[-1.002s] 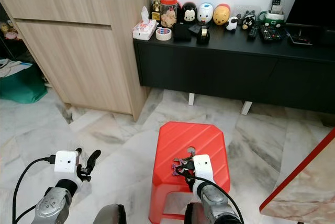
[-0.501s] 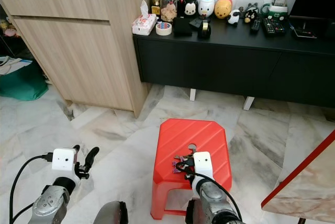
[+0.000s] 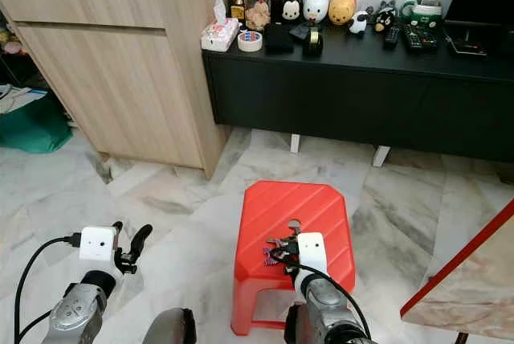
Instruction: Hang keys on a hook
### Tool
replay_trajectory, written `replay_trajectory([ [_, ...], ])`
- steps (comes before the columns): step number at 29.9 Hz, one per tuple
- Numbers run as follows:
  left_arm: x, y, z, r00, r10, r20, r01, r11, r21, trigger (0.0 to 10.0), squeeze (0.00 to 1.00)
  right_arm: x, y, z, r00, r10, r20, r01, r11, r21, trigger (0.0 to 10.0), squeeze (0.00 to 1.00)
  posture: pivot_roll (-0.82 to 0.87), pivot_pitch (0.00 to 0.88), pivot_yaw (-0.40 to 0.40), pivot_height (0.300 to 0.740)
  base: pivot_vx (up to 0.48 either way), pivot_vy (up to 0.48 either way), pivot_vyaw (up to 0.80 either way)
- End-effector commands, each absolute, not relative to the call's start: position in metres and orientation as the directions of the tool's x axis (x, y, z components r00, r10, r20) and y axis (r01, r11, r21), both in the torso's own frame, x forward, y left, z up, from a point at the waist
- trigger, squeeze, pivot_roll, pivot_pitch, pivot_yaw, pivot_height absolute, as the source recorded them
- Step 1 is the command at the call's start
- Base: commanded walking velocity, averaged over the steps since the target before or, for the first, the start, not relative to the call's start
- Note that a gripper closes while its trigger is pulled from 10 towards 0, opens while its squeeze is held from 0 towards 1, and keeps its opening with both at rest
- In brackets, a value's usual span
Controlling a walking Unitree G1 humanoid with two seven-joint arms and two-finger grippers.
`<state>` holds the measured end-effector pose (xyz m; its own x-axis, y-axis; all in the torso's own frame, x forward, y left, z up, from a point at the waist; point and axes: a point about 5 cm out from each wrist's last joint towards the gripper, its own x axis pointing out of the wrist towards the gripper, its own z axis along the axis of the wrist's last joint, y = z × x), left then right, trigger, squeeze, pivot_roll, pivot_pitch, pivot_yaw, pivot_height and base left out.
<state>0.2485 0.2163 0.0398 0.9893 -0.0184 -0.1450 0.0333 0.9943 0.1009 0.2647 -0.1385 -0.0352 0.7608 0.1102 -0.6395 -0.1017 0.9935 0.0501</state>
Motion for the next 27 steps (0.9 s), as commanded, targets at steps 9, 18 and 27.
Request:
replay_trajectory([
  [9, 0.2455, 0.2187, 0.0363, 0.985, -0.018, -0.172, 0.037, 0.993, 0.109, 10.0, 0.0, 0.2679, -0.1386, -0.0331, 0.761, 0.107, -0.64, -0.097, 0.994, 0.051, 0.4, 0.0, 0.09, 0.079, 0.008, 0.617, 0.0, 0.0, 0.0],
  [18, 0.2454, 0.218, 0.0348, 0.984, -0.017, -0.175, 0.036, 0.993, 0.109, 10.0, 0.0, 0.2692, -0.1361, -0.0319, 0.763, 0.122, -0.634, -0.113, 0.992, 0.055, 0.0, 0.0, 0.09, 0.077, 0.006, 0.617, 0.0, 0.0, 0.0],
  [27, 0.2452, 0.2173, 0.03, 0.982, -0.011, -0.191, 0.031, 0.994, 0.102, 10.0, 0.0, 0.2702, -0.1366, -0.0307, 0.775, 0.113, -0.622, -0.106, 0.993, 0.049, 0.0, 0.0, 0.08, 0.073, 0.004, 0.617, 0.0, 0.0, 0.0],
])
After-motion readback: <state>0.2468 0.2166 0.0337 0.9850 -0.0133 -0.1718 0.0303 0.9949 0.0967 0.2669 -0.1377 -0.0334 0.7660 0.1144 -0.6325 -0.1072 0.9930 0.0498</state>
